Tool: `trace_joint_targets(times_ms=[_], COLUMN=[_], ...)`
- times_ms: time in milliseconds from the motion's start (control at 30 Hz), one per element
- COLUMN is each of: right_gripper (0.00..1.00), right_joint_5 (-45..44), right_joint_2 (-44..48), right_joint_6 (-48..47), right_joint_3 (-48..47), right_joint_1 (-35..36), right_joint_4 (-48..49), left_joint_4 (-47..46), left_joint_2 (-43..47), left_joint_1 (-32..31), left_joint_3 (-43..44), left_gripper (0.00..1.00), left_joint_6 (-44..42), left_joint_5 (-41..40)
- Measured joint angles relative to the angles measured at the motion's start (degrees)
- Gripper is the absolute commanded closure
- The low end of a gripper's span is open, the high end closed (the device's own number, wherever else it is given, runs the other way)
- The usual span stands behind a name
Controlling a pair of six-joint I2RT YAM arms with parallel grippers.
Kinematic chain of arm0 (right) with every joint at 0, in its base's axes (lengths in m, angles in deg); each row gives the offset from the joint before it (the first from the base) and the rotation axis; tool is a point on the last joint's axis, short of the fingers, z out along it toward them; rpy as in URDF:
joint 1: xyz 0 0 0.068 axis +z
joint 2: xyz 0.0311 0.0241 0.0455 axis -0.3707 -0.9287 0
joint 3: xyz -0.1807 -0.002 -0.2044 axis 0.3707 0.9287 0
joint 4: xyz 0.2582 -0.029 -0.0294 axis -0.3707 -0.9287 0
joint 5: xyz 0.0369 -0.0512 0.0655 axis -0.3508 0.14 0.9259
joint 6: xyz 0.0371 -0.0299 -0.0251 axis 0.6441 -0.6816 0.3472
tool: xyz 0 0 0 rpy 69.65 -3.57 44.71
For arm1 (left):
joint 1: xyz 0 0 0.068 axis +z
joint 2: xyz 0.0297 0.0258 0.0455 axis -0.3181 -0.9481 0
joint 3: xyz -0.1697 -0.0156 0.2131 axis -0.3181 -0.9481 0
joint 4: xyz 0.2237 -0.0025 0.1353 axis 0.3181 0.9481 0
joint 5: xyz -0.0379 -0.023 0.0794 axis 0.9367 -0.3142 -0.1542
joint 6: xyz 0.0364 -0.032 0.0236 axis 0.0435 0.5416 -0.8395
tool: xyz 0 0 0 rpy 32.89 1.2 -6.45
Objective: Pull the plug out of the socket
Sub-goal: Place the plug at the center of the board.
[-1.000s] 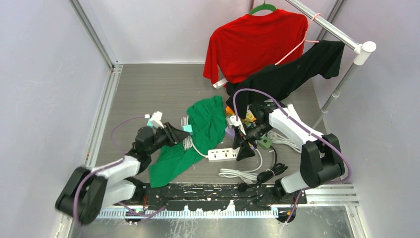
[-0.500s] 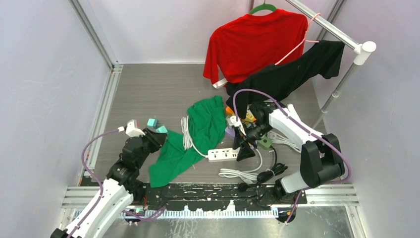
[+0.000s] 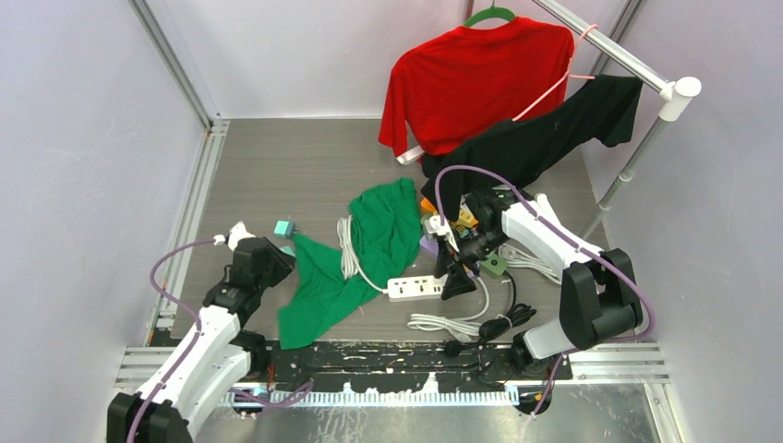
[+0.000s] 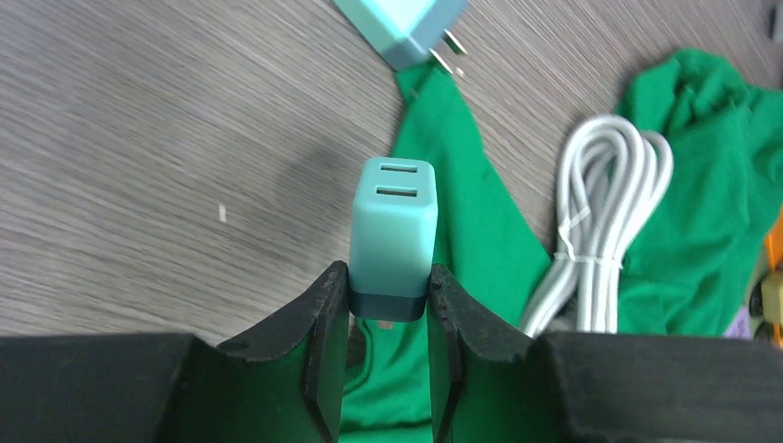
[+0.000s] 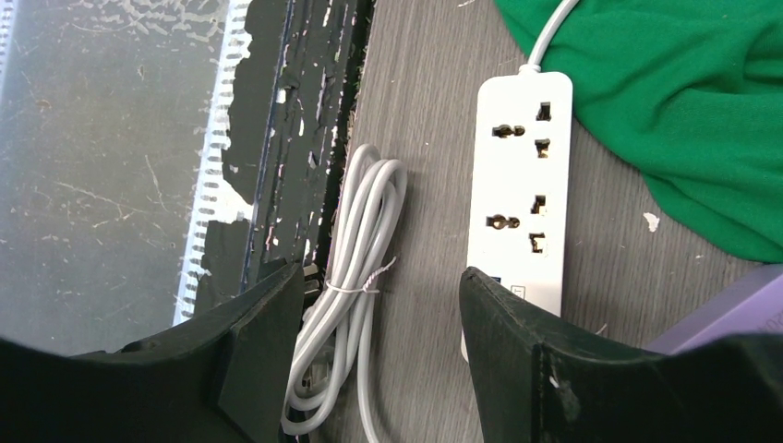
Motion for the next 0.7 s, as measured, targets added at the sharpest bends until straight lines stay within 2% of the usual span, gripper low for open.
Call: trace_joint_targets(times_ms=[333,400,700], right_gripper=[0.32,0.32,0.32], right_joint_5=[-0.2,-0.2,-0.2], right_joint_2=[0.0,0.0,0.0], right_joint_6=[0.0,0.0,0.0], right_joint_3=[0.3,0.3,0.3], right_joint_1=[0.0,0.0,-0.1], right_joint_4=[0.0,0.0,0.0], left_joint_4=[-8.6,-10.6,-19.0], left_joint_2=[-11.8,-13.1,-19.5], left_joint_1=[18.5,20.2,22.3], left_joint_3=[-0.5,-0.6,-0.7], left_gripper=[1.00,0.99,0.81], left_joint_6=[4.5,5.4,9.2], left_joint_5=[10.9,12.3,16.3])
